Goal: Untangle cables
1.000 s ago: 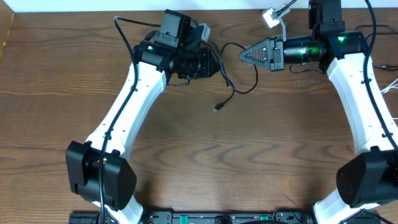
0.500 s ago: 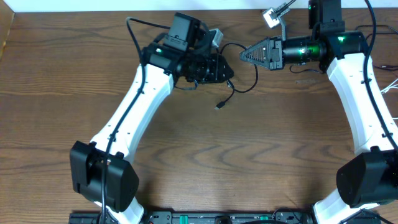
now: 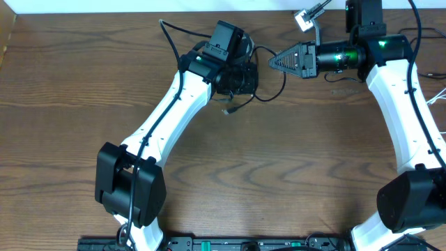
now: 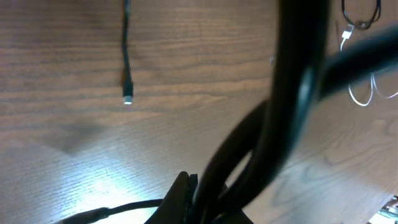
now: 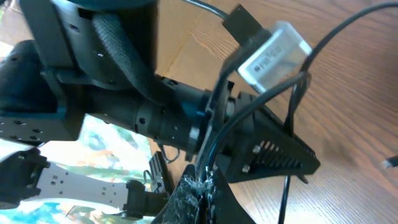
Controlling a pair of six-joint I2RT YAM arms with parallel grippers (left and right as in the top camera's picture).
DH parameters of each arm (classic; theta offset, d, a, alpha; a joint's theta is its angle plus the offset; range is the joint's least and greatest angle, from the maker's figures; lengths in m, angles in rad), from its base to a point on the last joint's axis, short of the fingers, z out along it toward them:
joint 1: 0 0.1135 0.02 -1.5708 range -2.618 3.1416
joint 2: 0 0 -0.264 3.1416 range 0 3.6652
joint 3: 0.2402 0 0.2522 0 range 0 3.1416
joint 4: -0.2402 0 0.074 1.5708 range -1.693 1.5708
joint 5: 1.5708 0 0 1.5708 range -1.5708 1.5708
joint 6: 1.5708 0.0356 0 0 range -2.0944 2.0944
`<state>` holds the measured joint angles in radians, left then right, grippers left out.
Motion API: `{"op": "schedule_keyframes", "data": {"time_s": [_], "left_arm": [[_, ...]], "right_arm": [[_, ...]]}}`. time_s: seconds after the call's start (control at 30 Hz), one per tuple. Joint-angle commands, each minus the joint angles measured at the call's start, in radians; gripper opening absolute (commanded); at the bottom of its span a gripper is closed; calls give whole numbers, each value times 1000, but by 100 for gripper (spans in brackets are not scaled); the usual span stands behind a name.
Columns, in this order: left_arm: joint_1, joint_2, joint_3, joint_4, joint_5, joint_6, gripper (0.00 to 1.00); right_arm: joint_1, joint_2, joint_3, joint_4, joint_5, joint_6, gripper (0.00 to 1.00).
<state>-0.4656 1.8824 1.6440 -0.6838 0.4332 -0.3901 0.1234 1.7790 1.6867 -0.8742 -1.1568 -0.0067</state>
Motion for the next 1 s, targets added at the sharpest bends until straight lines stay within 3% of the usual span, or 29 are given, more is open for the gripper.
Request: {"op": "schedule_keyframes", "data": {"time_s": [0.0, 0.1, 0.23, 0.47, 0.6, 0.73, 0.83, 0.97], "left_arm": [[8, -1, -4, 24, -26, -3, 8], [23, -14, -4, 63, -4, -16, 7], [43, -56, -4, 155, 126, -16, 7], [48, -135, -4, 354, 374, -46, 7], [61, -144, -4, 492, 549, -142, 7], [63, -144, -4, 547, 600, -229, 7], [67, -144, -4, 594, 608, -295, 7], [90, -144, -4, 729, 614, -489, 7]], "right_arm": [[3, -32, 0, -47, 148, 31, 1], [5, -31, -2, -133, 466, 137, 1], [6, -28, -51, -130, 695, 240, 1], [7, -26, -264, 102, 647, 343, 1], [8, -26, -367, 250, 602, 381, 1], [8, -26, -383, 314, 527, 379, 1], [8, -27, -383, 342, 435, 333, 20], [8, -27, -383, 368, 294, 265, 50]]}}
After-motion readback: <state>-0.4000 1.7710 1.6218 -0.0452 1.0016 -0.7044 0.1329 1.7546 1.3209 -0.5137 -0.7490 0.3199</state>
